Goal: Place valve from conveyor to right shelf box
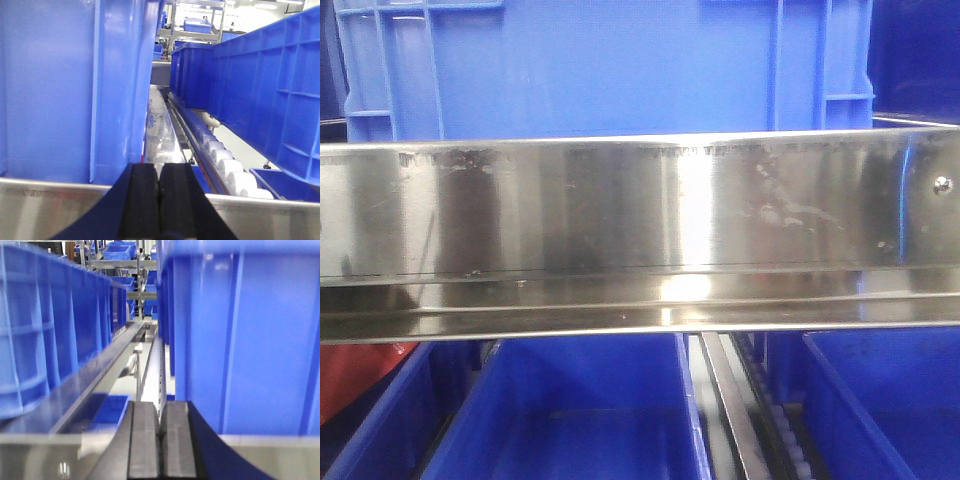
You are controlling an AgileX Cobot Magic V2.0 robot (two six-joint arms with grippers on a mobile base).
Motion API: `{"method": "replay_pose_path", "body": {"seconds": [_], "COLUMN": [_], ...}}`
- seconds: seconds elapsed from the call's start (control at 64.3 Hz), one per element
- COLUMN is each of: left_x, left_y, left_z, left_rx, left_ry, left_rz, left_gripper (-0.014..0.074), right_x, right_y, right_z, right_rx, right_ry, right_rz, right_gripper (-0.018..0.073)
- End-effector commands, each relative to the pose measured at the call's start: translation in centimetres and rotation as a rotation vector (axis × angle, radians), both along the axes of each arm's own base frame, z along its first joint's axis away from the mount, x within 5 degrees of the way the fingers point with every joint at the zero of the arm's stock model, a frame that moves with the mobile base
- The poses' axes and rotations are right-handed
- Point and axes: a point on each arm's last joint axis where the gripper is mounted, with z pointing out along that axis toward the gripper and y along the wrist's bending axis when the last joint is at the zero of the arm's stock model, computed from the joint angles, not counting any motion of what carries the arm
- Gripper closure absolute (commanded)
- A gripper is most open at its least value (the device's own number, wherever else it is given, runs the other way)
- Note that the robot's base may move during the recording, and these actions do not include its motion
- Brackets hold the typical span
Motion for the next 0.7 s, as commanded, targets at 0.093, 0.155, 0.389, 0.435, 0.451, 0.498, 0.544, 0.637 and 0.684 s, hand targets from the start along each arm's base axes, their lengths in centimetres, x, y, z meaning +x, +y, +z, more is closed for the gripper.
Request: {"method": "replay_pose_path", "body": {"seconds": [0.093,0.155,0.389,0.435,0.451,0.498,0.544,0.637,0.684], "left_x": [-0.06,-0.06,-0.06,-0.06,-0.06,-0.06,-0.06,-0.06,-0.06], "left_y": [0.00,0.00,0.00,0.00,0.00,0.00,0.00,0.00,0.00], "left_z": [0.25,0.25,0.25,0.25,0.25,0.25,0.25,0.25,0.25], "left_rx": [-0.007,-0.007,-0.007,-0.007,-0.007,-0.007,-0.007,-0.007,-0.007], "left_ry": [-0.026,-0.026,-0.026,-0.026,-0.026,-0.026,-0.026,-0.026,-0.026], "left_rz": [0.000,0.000,0.000,0.000,0.000,0.000,0.000,0.000,0.000], "left_gripper": [0.0708,0.0708,0.0708,0.0708,0.0708,0.0708,0.0708,0.0708,0.0708], "right_x": [-0.20,-0.19,-0.19,-0.19,-0.19,-0.19,-0.19,-0.19,-0.19], "right_y": [-0.10,-0.05,-0.08,-0.08,-0.08,-0.08,-0.08,-0.08,-0.08], "right_z": [-1.39,-1.85,-1.68,-1.68,-1.66,-1.66,-1.66,-1.66,-1.66], "right_rx": [0.016,0.003,-0.002,-0.002,-0.002,-0.002,-0.002,-0.002,-0.002], "right_ry": [-0.035,0.016,-0.003,-0.003,-0.006,-0.006,-0.006,-0.006,-0.006], "right_rz": [-0.012,-0.007,-0.009,-0.009,-0.010,-0.010,-0.010,-0.010,-0.010], "right_gripper": [0.0722,0.0722,0.0722,0.0722,0.0722,0.0722,0.0722,0.0722,0.0722]}}
